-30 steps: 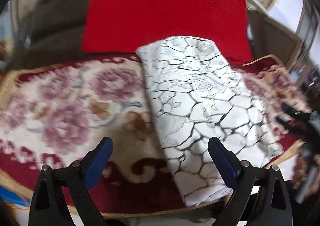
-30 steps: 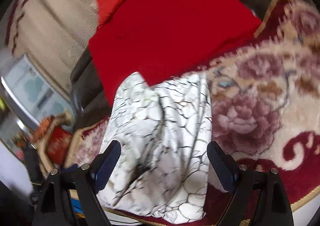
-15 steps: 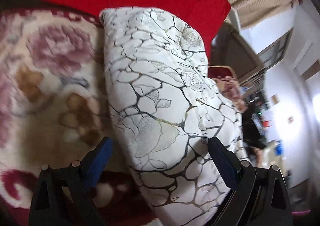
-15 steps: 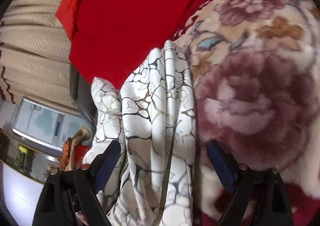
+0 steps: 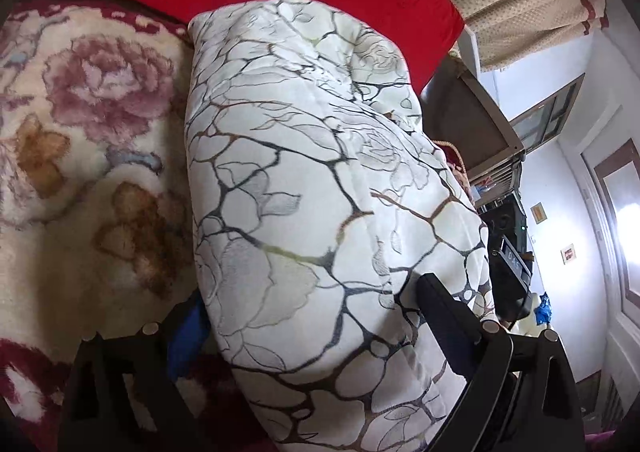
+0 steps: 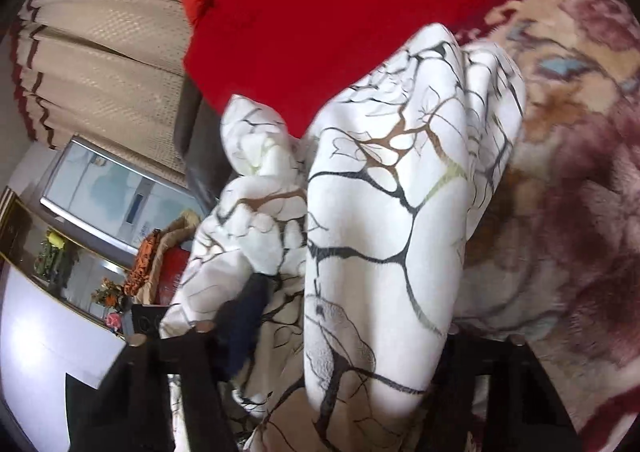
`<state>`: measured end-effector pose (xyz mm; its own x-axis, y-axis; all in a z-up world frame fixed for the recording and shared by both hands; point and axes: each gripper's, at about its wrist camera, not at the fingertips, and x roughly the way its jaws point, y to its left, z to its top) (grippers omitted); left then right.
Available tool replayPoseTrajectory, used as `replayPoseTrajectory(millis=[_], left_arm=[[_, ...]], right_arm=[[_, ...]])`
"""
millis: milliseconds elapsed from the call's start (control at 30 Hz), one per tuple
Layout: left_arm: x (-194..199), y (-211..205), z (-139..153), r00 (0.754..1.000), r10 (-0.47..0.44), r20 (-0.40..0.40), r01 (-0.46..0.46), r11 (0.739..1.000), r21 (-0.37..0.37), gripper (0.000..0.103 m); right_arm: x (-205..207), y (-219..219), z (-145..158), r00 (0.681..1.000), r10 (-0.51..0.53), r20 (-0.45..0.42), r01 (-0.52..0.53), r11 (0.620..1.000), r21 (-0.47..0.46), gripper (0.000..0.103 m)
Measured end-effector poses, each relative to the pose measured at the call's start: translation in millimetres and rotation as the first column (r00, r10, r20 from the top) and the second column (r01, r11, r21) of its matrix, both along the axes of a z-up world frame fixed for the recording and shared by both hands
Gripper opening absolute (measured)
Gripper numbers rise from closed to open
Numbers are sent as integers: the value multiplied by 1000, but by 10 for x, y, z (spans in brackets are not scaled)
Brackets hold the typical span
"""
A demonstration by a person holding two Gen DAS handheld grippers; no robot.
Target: Fold large clothes
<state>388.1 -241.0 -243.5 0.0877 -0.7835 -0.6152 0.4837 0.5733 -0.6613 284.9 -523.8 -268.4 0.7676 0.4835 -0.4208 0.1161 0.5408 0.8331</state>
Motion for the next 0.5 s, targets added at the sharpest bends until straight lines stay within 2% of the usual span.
replayPoseTrajectory(millis=[100,200,300,400,467,500], left_arm=[[-16,54,151,997,35,64,-35,999,-1,96],[12,203,287,993,84,80,-82,996,-29,96],[15,343,414,982,130,138,-129,991,-18,96],[57,475,494,959,190,212,-198,980,19,96],[131,508,435,956,209,205,-224,973,51,96],[181,512,361,953,225,203,-247,965,90,96]], right_arm=[[18,138,120,999,-2,37,3,1000,-23,59],[62,329,255,997,10,82,-6,998,-58,58],[97,457,389,991,23,131,-9,995,-102,58],[256,608,351,990,36,139,-25,996,-85,58],[368,709,283,991,37,129,-26,996,-88,58],[429,767,234,992,33,120,-21,995,-99,58]])
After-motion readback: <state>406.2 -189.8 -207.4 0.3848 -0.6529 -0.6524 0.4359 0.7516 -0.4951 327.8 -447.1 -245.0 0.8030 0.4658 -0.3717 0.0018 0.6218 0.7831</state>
